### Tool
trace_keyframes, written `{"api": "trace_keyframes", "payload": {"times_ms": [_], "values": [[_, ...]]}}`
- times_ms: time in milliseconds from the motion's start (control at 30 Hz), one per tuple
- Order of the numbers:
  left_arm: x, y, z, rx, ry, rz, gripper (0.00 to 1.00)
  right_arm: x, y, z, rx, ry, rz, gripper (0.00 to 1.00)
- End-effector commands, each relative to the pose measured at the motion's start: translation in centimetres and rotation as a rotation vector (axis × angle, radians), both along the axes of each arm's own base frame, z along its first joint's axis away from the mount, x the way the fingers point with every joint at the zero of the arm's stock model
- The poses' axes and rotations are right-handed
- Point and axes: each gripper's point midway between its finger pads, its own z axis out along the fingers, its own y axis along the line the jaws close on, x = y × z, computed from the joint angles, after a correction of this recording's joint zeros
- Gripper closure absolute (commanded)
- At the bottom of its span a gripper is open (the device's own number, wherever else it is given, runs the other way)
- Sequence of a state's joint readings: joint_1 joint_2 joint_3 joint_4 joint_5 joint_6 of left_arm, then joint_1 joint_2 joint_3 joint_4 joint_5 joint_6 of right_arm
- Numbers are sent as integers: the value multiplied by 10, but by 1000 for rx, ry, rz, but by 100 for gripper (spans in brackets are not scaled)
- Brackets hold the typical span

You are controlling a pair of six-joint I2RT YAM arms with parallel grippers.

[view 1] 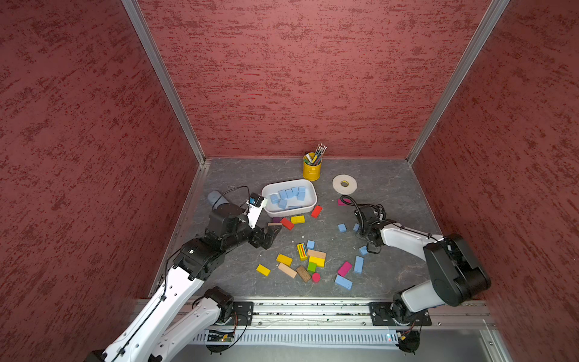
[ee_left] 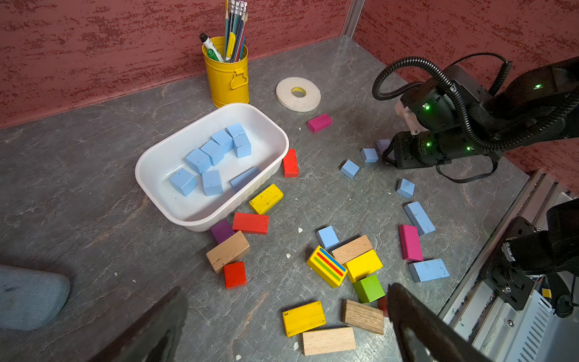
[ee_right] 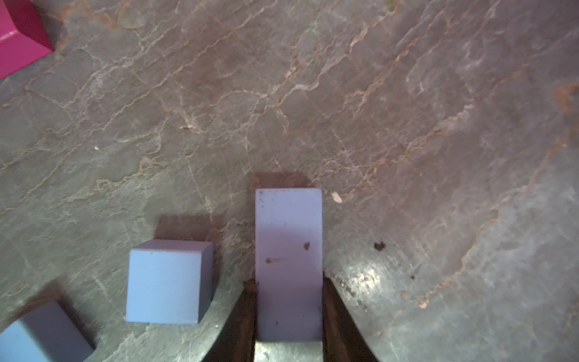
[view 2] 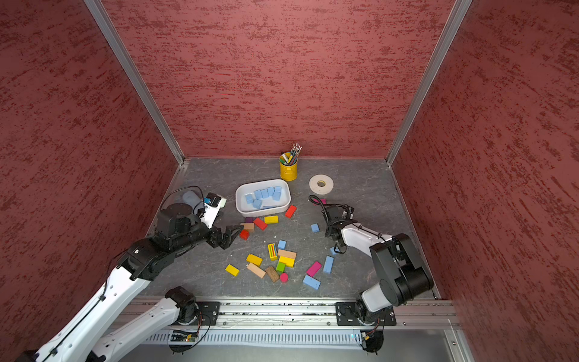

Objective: Pick out the blue building blocks
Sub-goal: Pick up the building block from the center of the board.

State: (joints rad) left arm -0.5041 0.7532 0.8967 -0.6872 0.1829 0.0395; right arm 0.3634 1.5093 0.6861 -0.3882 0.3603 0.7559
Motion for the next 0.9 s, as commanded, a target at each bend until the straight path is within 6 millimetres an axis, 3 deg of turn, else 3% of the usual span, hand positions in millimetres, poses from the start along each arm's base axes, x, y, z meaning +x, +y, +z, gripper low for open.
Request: {"api": "trace_keyframes", "payload": {"times_ms": [0, 167, 467, 867], "values": [[0, -1, 3, -8, -19, -10, 0, 6, -1, 8, 20, -33, -36, 76], [0, -1, 2, -8, -19, -11, 0, 12, 5, 21, 61, -76, -31, 82], [0, -1, 2, -8, -17, -9, 0, 29, 29, 66, 192, -215, 55, 88], [0, -1, 3, -9, -19, -11, 0, 46, 78, 114, 402, -377, 270, 92]]}}
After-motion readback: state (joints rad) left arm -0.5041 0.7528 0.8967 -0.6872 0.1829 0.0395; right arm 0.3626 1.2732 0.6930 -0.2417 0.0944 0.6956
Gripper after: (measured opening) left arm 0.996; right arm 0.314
